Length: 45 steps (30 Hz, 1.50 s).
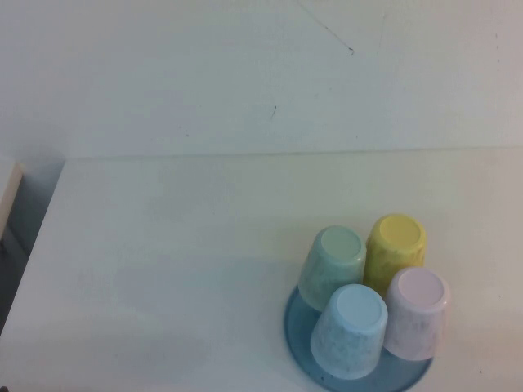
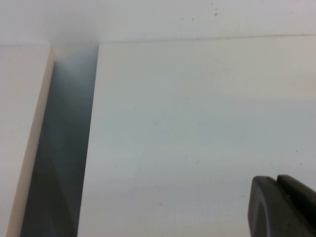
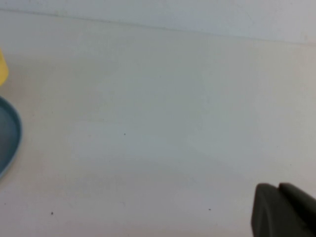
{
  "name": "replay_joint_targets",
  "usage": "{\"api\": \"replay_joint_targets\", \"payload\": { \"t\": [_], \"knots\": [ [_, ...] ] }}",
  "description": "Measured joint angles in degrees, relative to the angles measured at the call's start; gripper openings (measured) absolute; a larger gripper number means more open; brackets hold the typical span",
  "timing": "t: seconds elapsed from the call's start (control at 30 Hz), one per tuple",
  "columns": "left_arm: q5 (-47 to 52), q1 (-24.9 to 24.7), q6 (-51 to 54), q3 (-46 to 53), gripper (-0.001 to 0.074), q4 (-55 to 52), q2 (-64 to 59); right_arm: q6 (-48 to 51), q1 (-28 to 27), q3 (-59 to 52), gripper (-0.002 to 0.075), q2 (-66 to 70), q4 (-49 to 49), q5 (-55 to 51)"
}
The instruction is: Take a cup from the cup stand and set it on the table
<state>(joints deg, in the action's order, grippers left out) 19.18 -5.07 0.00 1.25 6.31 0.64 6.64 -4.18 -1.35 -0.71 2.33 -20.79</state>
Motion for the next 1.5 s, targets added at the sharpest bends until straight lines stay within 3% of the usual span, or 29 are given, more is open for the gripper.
{"api": "replay_joint_targets", "payload": {
  "t": [0.4, 0.53, 0.83, 1.03, 1.27, 1.5],
  "knots": [
    [-3.2, 0.0, 0.0, 0.3, -0.0003, 0.0, 0.0, 0.0, 0.0, -0.2, -0.0003, 0.0, 0.0, 3.2],
    [-9.7, 0.0, 0.0, 0.3, -0.0003, 0.0, 0.0, 0.0, 0.0, -0.2, -0.0003, 0.0, 0.0, 11.8],
    [-32.8, 0.0, 0.0, 0.3, -0.0003, 0.0, 0.0, 0.0, 0.0, -0.2, -0.0003, 0.0, 0.0, 42.1],
    [-40.3, 0.0, 0.0, 0.3, -0.0003, 0.0, 0.0, -0.5, 0.0, -0.2, -0.0003, 0.0, -0.5, 48.6],
    [-42.8, 0.0, 0.0, 0.3, -0.0003, 0.0, 0.0, -0.6, 0.0, 0.5, -0.0003, 0.0, -1.1, 44.9],
    [-22.2, 0.0, 0.0, -10.4, -0.0003, 0.0, 0.0, -0.7, 0.0, 15.4, -0.0003, 0.7, 6.0, 14.8]
  ]
}}
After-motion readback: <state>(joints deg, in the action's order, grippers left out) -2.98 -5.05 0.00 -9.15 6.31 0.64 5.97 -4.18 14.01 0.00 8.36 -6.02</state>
